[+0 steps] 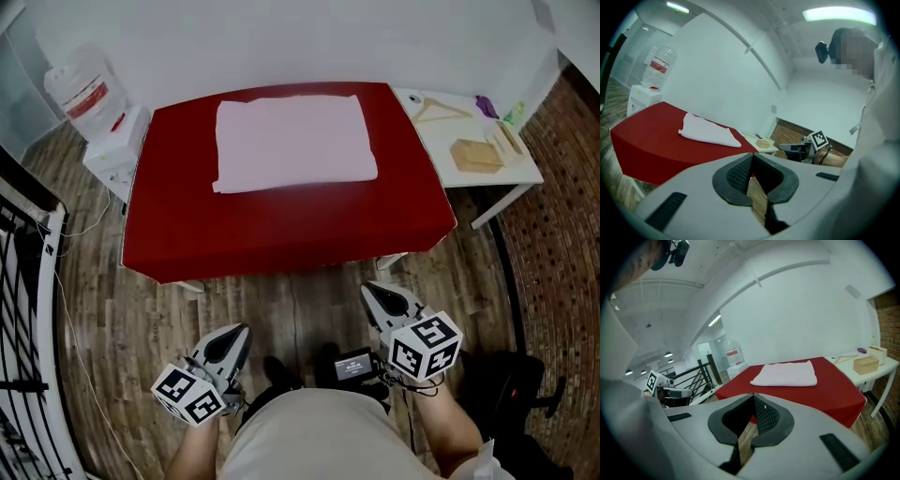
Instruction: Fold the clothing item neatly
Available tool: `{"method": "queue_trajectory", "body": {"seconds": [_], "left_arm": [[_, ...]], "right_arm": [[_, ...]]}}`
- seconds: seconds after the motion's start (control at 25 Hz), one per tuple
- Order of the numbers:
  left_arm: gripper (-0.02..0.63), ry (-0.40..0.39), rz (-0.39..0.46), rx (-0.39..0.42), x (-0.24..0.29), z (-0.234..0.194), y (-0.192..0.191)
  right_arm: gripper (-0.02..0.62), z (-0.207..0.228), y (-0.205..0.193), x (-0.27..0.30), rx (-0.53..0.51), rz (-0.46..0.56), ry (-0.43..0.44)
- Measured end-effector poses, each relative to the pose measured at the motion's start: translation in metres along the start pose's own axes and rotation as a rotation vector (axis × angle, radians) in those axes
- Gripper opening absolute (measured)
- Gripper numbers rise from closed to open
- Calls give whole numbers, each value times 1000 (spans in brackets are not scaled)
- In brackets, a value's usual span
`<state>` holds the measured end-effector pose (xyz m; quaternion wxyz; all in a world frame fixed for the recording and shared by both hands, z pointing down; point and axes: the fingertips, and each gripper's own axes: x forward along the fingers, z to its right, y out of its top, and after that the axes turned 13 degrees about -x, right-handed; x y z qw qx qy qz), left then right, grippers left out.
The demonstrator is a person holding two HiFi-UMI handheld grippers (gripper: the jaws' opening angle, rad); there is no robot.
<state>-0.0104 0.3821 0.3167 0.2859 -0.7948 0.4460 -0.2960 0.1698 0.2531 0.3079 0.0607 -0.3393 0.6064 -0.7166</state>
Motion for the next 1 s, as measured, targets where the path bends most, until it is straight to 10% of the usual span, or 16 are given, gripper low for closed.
{"method": "queue_trajectory", "body": {"seconds": [1.0], "left_arm": [[6, -103, -77, -6, 26, 28, -14]], "right_arm": [[12, 7, 5, -20, -23, 4, -74]]}}
